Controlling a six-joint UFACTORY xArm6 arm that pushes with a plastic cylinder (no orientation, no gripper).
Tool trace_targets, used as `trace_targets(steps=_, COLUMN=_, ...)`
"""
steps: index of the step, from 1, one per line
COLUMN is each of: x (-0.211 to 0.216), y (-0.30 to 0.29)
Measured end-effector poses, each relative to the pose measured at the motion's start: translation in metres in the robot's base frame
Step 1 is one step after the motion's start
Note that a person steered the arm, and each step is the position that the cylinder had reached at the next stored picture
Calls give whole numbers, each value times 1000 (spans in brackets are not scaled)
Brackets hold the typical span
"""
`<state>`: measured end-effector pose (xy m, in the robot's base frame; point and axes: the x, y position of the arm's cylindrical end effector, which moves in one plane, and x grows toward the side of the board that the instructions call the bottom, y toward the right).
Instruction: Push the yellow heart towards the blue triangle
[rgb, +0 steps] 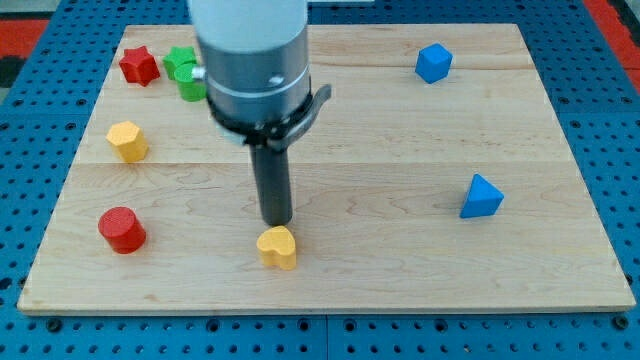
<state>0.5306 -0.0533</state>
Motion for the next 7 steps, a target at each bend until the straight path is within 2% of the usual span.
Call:
trace_targets(steps=3, x=44, y=-70)
trace_targets(steps=4, x=55, y=13)
trace_targets(steps=5, x=38, y=98)
trace_targets(steps=6, x=41, y=109)
trace_targets(steps=7, x=69, y=103)
